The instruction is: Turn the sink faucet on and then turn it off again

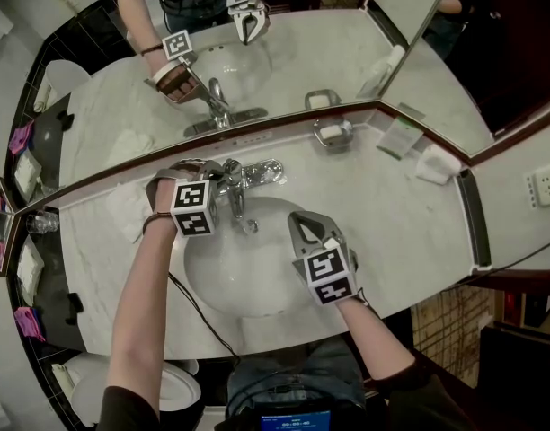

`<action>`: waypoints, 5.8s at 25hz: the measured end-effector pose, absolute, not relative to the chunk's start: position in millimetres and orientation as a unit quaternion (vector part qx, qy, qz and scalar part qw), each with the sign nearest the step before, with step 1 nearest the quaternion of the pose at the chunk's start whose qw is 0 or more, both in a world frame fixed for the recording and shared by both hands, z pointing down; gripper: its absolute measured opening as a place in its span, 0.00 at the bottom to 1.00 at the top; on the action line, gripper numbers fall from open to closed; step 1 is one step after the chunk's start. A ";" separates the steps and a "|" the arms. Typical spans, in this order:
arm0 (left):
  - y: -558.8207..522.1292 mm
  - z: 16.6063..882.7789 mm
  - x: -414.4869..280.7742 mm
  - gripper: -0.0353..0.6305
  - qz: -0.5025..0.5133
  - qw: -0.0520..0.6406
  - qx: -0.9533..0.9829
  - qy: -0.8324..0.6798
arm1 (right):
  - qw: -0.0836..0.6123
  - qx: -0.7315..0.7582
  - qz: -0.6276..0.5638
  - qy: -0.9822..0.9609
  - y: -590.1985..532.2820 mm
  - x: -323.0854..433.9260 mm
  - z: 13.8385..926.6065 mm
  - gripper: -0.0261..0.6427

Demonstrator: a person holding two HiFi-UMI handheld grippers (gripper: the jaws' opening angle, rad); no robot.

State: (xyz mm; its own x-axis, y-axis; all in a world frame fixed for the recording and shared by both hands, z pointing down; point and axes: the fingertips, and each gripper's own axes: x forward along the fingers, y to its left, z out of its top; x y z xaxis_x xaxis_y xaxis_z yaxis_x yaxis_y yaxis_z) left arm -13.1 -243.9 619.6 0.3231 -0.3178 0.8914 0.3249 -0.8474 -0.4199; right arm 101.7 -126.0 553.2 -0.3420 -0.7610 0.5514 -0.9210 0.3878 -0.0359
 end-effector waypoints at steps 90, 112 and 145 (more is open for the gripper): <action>-189.8 533.7 -36.6 0.51 -0.437 0.274 -0.818 0.254 | 0.237 0.476 0.156 -0.832 -119.0 59.6 509.8 0.07; -241.1 602.4 -9.1 0.25 -0.480 0.442 -0.742 0.151 | 0.247 0.492 0.182 -0.815 -155.8 57.8 559.6 0.07; -225.3 615.8 -16.8 0.15 -0.422 0.476 -0.734 0.240 | 0.260 0.485 0.198 -0.811 -133.5 47.0 593.8 0.07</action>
